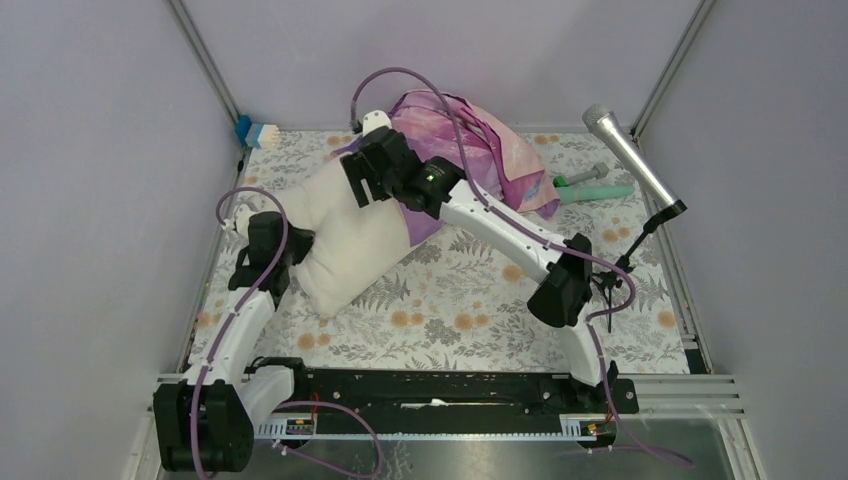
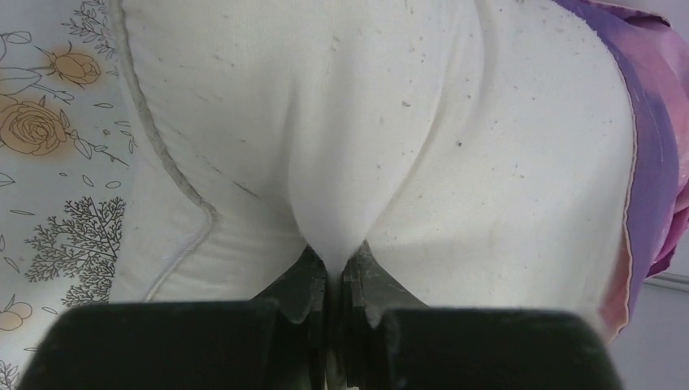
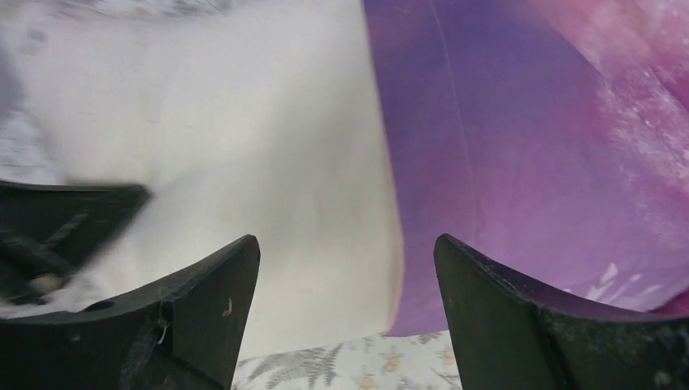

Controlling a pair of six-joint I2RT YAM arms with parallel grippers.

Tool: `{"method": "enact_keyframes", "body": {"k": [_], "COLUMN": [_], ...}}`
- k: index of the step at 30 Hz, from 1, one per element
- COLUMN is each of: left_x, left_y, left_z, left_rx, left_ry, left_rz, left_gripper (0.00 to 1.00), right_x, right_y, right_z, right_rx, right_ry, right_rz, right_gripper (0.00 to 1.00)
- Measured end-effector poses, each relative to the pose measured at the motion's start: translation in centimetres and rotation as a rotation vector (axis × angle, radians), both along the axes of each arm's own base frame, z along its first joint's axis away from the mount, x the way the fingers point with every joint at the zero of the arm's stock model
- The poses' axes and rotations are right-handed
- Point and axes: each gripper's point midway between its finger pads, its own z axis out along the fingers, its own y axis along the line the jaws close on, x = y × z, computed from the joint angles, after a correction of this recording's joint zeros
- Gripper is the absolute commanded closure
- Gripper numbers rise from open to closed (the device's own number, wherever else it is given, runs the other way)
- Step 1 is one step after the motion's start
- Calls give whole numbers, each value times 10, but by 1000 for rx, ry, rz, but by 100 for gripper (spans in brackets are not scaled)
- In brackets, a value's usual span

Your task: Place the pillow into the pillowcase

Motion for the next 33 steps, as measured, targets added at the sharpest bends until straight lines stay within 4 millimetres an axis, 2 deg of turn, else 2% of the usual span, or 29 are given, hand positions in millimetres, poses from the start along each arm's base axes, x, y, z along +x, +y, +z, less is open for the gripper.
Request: {"method": "enact_keyframes", "body": {"k": [3,5,7,11,13,16,18,21,24,26,28,29,31,32,33], "left_x": [-2,-2,-2,-2,-2,-3,-3,-4,-3,-3,-3,-3,-4,-5,-7], "left_y": [-1,-2,-2,-3,-3,-3,-3,-3,-4,-4,-3,-3,-2,0,1], "left_z": [1,1,0,1,1,0,0,0,-1,-1,-2,-2,-3,-2,1], "left_rx": [-11,-14,-15,-18,-20,-20,-21,-22,-32,-43,-50,-54,-60,-59,-58], "left_ry": [-5,-5,-6,-8,-9,-12,-14,-17,-25,-28,-27,-24,-12,-2,15], "left_rz": [-9,-12,-13,-16,-19,-17,-18,-20,-24,-21,-14,-10,2,11,18], "left_gripper": [100,100,100,100,100,100,100,100,100,100,100,100,100,100,100], "right_x": [9,13,22,38,43,53,59,64,66,55,27,5,-46,-83,-109], "right_y": [-15,-23,-27,-38,-42,-44,-48,-48,-27,-9,16,33,60,73,77], "right_z": [-32,-55,-74,-98,-96,-84,-78,-66,-43,-25,-7,0,0,-8,-19], "right_rx": [-120,-202,-274,-381,-401,-410,-419,-430,-370,-314,-252,-220,-196,-188,-198], "right_ry": [-25,-29,-47,-91,-120,-184,-218,-244,-248,-242,-233,-229,-201,-171,-141], "right_rz": [-45,-62,-84,-152,-181,-220,-247,-263,-224,-161,-67,-9,116,203,263], "right_gripper": [13,16,25,47,61,80,98,100,100,100,100,100,100,100,100]}}
